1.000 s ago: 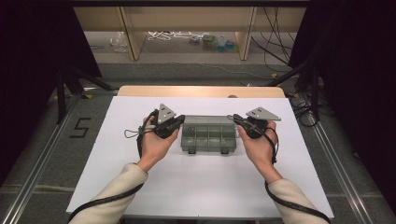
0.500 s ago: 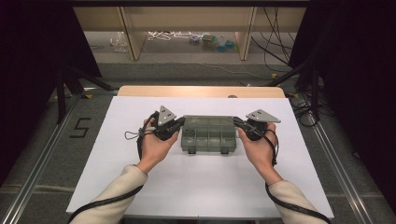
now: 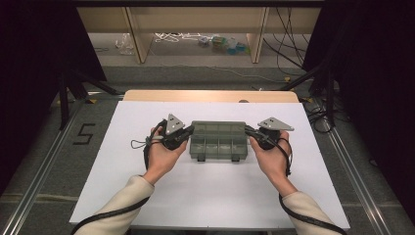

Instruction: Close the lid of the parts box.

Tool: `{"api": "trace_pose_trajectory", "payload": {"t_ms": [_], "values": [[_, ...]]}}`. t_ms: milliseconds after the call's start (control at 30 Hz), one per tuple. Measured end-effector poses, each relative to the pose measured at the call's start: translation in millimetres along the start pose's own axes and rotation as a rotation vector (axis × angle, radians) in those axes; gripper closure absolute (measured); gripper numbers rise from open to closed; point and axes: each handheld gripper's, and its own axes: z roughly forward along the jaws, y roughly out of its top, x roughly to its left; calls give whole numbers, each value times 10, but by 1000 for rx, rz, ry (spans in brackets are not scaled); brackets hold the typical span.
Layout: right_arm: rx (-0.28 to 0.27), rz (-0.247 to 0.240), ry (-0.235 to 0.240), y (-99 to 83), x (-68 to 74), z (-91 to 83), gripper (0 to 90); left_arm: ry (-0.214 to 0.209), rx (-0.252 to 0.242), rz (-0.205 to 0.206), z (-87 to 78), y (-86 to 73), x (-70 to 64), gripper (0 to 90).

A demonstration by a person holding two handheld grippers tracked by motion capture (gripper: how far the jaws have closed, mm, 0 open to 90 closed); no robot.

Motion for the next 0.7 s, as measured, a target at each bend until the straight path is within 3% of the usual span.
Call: {"api": "trace_pose_trajectory", "payload": {"t_ms": [33,233,400,467,500,533,567,700], "values": [[10,-8,-14,-3,-3,-5,900,0,3,8,0,-7,3,900],[6,2,-1,-38,2,4,900,-3,17,11,6,-66,5,900],[21,-18,3,-78,6,15,900,-3,28,8,10,-108,-8,900],[39,-4,12,-106,24,26,900,-6,33,5,15,-129,-15,900],[28,-26,-1,-123,14,39,900,-9,37,4,18,-142,-18,900],[60,-12,11,-134,25,32,900,-6,40,-1,22,-156,-23,900],[47,-20,4,-151,18,44,900,-9,46,1,25,-170,-24,900],[86,-7,20,-191,26,49,900,-15,61,0,46,-231,-35,900]]}}
